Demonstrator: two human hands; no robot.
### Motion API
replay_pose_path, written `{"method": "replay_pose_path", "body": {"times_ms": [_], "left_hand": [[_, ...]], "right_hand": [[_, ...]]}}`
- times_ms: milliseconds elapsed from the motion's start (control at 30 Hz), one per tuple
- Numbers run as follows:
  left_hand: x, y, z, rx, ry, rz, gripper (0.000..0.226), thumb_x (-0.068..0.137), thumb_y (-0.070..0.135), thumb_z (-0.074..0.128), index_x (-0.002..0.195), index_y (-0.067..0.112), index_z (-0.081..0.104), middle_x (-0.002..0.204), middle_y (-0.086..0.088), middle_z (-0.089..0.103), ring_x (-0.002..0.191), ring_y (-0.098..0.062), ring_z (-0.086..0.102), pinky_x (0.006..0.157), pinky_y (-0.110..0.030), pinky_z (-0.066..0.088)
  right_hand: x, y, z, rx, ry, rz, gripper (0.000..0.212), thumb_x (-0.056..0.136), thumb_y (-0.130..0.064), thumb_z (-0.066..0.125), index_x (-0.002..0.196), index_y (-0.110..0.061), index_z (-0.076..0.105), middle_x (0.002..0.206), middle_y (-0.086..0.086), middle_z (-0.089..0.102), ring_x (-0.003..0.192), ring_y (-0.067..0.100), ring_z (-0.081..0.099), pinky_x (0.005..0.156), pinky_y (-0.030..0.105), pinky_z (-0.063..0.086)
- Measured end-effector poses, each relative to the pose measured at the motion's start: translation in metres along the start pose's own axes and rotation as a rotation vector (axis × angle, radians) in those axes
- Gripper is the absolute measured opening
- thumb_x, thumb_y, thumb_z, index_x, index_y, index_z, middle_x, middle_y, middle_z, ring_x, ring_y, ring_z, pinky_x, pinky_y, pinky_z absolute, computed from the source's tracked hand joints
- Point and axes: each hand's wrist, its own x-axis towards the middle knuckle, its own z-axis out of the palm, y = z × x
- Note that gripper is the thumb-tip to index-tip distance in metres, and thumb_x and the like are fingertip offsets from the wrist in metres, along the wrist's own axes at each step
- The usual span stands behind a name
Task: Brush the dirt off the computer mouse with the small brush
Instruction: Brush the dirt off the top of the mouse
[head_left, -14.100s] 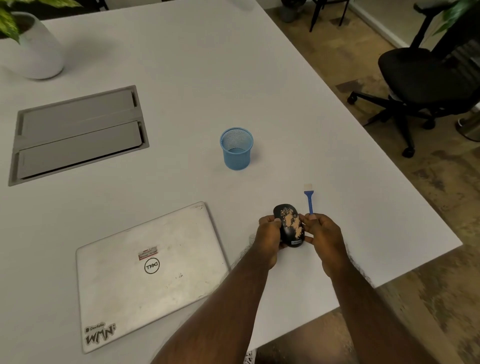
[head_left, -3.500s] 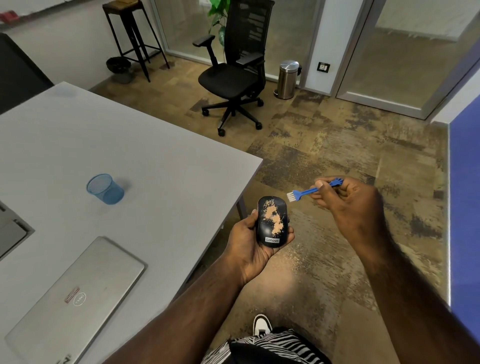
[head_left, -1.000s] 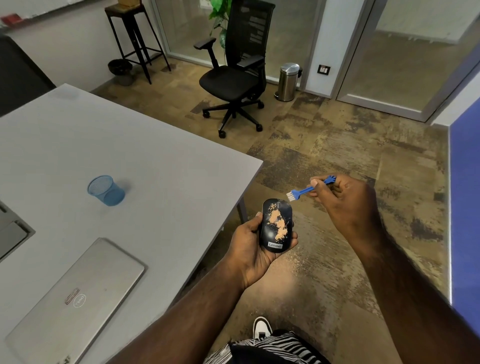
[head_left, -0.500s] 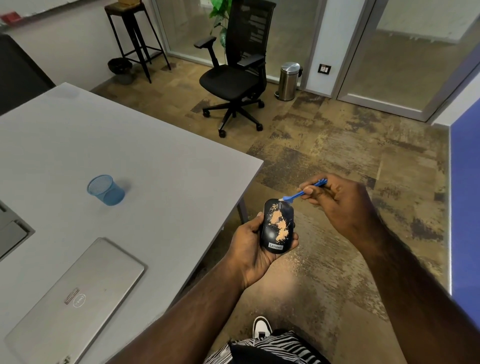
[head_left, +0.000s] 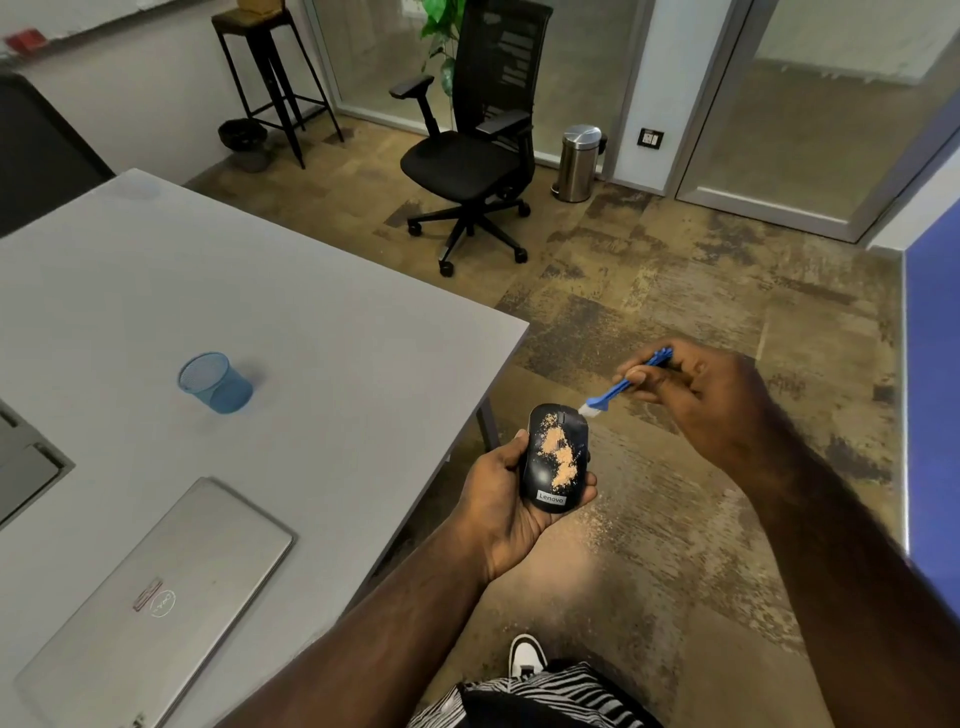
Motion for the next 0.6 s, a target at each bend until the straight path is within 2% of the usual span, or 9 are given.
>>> {"method": "replay_pose_path", "body": {"times_ms": [200, 300, 400, 467, 533, 600], "left_hand": [[0.001, 0.004, 0.001, -0.033, -0.027, 0.009, 0.054, 0.102, 0.037, 0.028, 0.119, -0.005, 0.058, 0.102, -0.026, 0.065, 0.086, -0.036, 0.063, 0.081, -0.044, 0.056], [0.002, 0.003, -0.001, -0.05, -0.021, 0.01, 0.053, 0.102, 0.037, 0.029, 0.118, -0.005, 0.058, 0.1, -0.027, 0.067, 0.084, -0.036, 0.065, 0.078, -0.044, 0.057], [0.003, 0.003, 0.0, -0.064, -0.032, 0.009, 0.054, 0.102, 0.037, 0.03, 0.115, -0.005, 0.059, 0.1, -0.027, 0.067, 0.082, -0.037, 0.065, 0.076, -0.044, 0.058], [0.003, 0.003, 0.0, -0.067, -0.037, 0.013, 0.054, 0.102, 0.038, 0.029, 0.115, -0.006, 0.059, 0.1, -0.028, 0.067, 0.083, -0.037, 0.066, 0.076, -0.045, 0.058], [0.003, 0.003, 0.001, -0.071, -0.04, 0.017, 0.055, 0.102, 0.038, 0.029, 0.115, -0.006, 0.06, 0.1, -0.028, 0.067, 0.083, -0.037, 0.065, 0.076, -0.044, 0.058], [0.003, 0.004, 0.0, -0.073, -0.038, 0.023, 0.055, 0.102, 0.038, 0.029, 0.114, -0.006, 0.06, 0.101, -0.028, 0.067, 0.084, -0.037, 0.066, 0.077, -0.044, 0.058]], "right_hand": [[-0.007, -0.002, 0.001, 0.01, -0.085, -0.017, 0.031, 0.093, -0.003, 0.065, 0.092, -0.034, 0.071, 0.089, -0.016, 0.076, 0.086, 0.0, 0.074, 0.076, 0.015, 0.058], [-0.005, -0.003, -0.007, -0.001, -0.048, -0.022, 0.03, 0.093, -0.006, 0.066, 0.091, -0.035, 0.07, 0.087, -0.02, 0.076, 0.084, -0.002, 0.074, 0.074, 0.013, 0.057], [-0.006, -0.005, -0.006, 0.091, -0.009, -0.024, 0.022, 0.093, -0.012, 0.066, 0.092, -0.033, 0.072, 0.09, -0.012, 0.078, 0.088, 0.003, 0.075, 0.076, 0.016, 0.058], [-0.009, -0.004, -0.002, 0.088, -0.034, -0.025, 0.023, 0.092, -0.008, 0.066, 0.093, -0.03, 0.073, 0.089, -0.008, 0.077, 0.087, 0.007, 0.076, 0.077, 0.019, 0.059], [-0.012, -0.002, -0.002, 0.085, -0.078, 0.001, 0.027, 0.092, -0.003, 0.066, 0.093, -0.029, 0.074, 0.087, -0.006, 0.078, 0.086, 0.009, 0.076, 0.078, 0.022, 0.06], [-0.013, -0.002, -0.005, 0.1, -0.081, 0.008, 0.024, 0.092, -0.007, 0.067, 0.092, -0.03, 0.073, 0.09, -0.011, 0.078, 0.085, 0.007, 0.076, 0.076, 0.021, 0.06]]}}
